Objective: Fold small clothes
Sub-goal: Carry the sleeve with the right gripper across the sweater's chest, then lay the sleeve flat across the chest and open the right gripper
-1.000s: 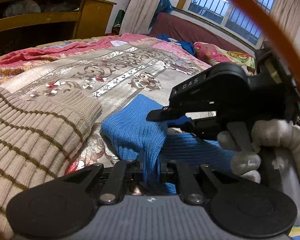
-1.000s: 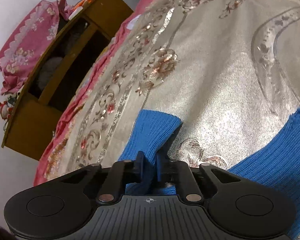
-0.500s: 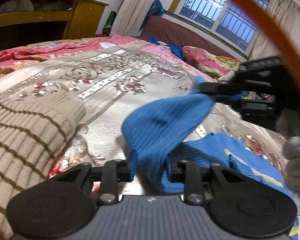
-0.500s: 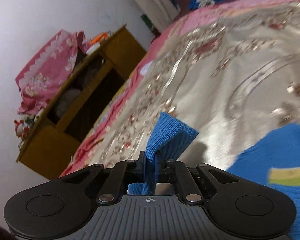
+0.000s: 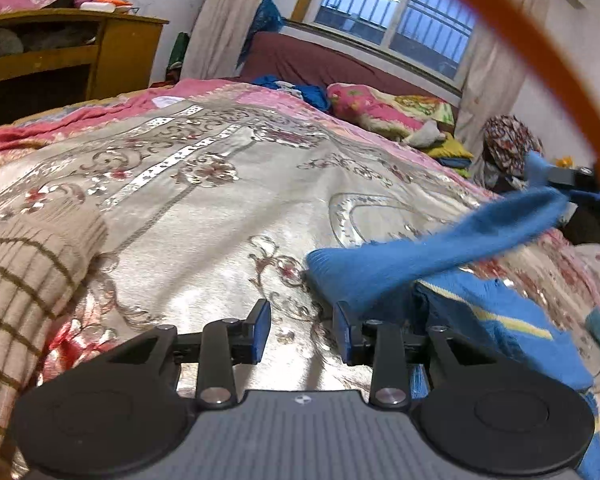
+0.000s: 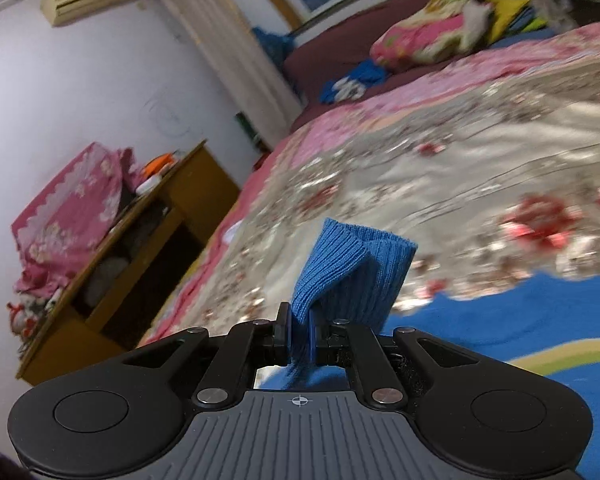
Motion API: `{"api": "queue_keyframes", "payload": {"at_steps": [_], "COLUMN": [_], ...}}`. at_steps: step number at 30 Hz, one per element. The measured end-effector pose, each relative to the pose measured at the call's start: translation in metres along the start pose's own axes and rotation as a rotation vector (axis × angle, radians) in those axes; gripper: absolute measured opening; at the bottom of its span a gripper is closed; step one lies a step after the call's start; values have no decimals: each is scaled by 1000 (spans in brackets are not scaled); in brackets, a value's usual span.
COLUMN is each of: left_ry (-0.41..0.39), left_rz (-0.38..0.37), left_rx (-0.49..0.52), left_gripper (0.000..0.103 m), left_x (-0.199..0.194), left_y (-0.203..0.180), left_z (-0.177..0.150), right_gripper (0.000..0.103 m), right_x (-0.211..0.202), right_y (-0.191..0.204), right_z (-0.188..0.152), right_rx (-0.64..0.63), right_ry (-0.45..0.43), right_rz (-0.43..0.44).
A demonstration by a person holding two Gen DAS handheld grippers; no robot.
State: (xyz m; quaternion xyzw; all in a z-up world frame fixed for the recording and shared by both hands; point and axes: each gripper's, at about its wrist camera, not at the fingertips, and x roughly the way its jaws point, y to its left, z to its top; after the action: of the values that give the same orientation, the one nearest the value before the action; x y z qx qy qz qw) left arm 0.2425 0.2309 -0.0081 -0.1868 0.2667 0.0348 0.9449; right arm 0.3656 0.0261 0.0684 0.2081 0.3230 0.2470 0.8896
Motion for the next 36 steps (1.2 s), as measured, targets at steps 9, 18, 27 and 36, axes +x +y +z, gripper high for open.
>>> {"api": "queue_keyframes", "payload": {"at_steps": [9, 18, 27, 36], "left_ry": [20, 31, 41, 54], "left_rz": [-4, -3, 7, 9], "left_rx": [44, 75, 97, 131], "left_gripper": [39, 39, 39, 39], "left_x": [4, 7, 10, 14], "left_y": [-12, -18, -21, -30], "left_z": [-7, -9, -13, -19], "right_gripper": [8, 12, 47, 22], "right_x": [-67, -70, -86, -87], "right_y": [-66, -130, -163, -191], "right_z": [-16, -74, -97, -86], "right_rx": [31, 85, 247, 403], "right_ry": [-86, -27, -35, -120], "right_rz": [-150, -307, -239, -203]}}
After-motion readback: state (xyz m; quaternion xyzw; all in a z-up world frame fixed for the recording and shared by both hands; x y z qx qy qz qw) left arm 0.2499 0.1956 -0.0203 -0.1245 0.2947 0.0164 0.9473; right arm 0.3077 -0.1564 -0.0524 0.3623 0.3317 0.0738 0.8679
